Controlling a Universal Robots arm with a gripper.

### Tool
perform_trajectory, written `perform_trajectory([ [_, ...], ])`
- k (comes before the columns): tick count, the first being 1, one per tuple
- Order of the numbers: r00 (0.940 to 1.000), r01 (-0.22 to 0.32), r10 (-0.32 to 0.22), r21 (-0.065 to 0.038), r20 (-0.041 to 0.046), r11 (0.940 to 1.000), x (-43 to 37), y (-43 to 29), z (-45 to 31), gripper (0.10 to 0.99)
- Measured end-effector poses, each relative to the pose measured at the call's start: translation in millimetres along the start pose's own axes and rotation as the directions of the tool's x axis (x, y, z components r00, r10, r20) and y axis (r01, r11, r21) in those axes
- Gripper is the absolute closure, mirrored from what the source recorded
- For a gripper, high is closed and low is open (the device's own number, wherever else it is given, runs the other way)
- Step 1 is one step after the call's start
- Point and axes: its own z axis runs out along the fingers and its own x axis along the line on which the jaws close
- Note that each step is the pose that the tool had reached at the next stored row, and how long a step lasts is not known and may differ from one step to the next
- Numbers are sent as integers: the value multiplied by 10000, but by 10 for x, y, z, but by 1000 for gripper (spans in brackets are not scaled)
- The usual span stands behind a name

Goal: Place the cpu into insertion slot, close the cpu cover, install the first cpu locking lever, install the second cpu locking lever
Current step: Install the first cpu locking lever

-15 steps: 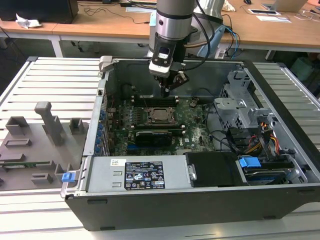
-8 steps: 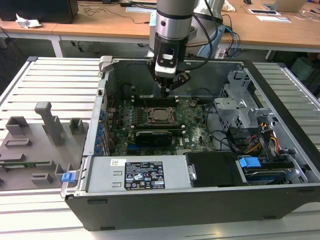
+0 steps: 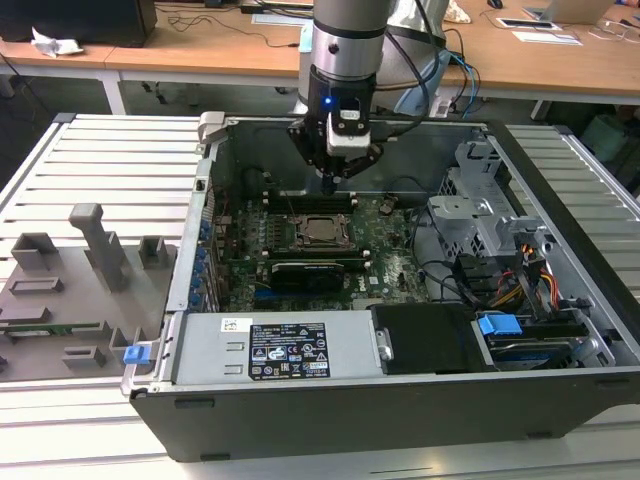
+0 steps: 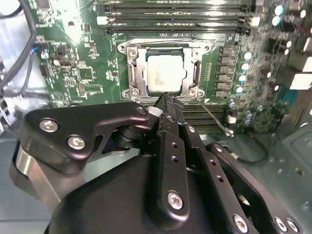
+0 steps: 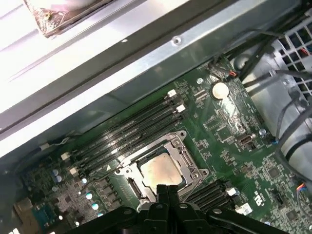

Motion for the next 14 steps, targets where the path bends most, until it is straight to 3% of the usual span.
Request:
perform_trajectory([
  [6, 9933, 1153, -1153, 19, -12, 9933, 0, 0, 2, 984],
  [10, 9807, 1954, -1954, 29, -21, 9807, 0, 0, 7, 984],
  [11, 9731, 2304, -2304, 34, -25, 9731, 0, 0, 8, 984],
  [14, 9617, 2739, -2739, 37, -21, 9617, -1, 0, 9, 984],
])
